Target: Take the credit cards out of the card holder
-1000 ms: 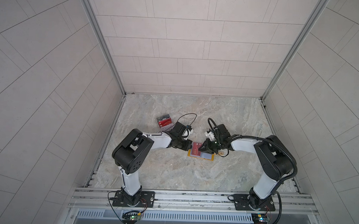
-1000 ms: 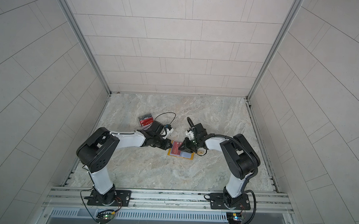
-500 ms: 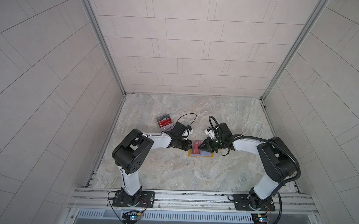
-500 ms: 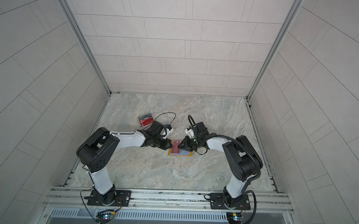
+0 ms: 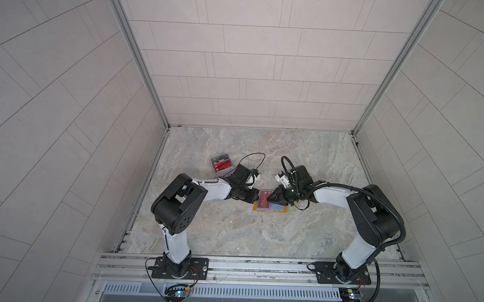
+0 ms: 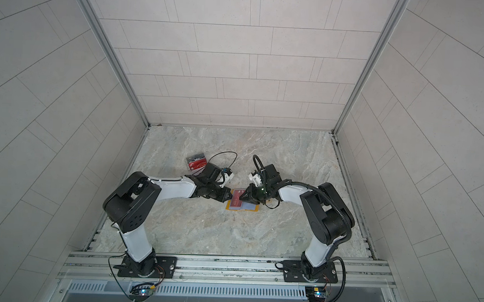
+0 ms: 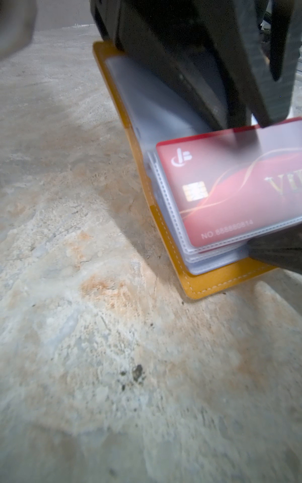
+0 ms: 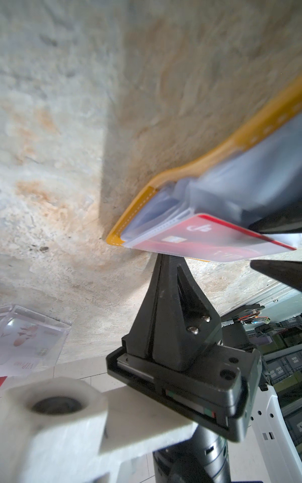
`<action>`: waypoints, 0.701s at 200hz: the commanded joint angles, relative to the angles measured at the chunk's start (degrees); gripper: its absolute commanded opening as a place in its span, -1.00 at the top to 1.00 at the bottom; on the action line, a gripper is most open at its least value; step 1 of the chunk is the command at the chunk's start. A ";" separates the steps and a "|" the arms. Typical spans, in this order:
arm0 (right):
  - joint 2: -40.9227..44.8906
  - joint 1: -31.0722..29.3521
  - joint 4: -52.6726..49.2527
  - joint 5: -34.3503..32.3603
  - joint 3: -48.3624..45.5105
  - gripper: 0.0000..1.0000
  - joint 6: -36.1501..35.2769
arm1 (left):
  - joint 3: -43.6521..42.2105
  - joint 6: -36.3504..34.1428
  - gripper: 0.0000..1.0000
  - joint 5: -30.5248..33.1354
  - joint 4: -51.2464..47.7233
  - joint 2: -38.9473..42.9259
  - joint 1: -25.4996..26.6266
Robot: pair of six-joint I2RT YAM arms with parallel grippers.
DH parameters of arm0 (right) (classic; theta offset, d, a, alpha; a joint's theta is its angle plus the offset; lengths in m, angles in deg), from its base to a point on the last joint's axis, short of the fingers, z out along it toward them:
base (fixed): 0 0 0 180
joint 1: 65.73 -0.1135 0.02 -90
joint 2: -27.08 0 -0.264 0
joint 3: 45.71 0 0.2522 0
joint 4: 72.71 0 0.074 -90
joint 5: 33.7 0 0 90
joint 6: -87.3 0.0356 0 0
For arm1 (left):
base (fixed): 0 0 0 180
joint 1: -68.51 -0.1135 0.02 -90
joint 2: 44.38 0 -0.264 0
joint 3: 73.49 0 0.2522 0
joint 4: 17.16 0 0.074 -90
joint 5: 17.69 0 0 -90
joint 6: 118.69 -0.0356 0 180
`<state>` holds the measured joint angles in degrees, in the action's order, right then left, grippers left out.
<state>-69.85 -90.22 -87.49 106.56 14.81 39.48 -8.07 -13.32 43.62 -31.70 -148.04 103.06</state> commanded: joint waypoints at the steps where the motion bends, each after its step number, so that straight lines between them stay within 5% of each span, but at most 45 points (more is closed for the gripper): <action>1: 2.52 0.49 -0.98 1.52 1.19 0.56 -1.95 | -1.82 -1.14 0.92 2.05 -4.87 -3.31 1.37; 140: -2.57 -1.76 -1.58 1.46 4.74 0.55 -0.95 | -1.77 -1.53 0.92 2.21 -5.11 -3.40 1.36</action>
<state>-70.57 -90.86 -89.76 107.76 18.09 38.12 -8.05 -13.77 43.77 -31.56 -148.11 103.21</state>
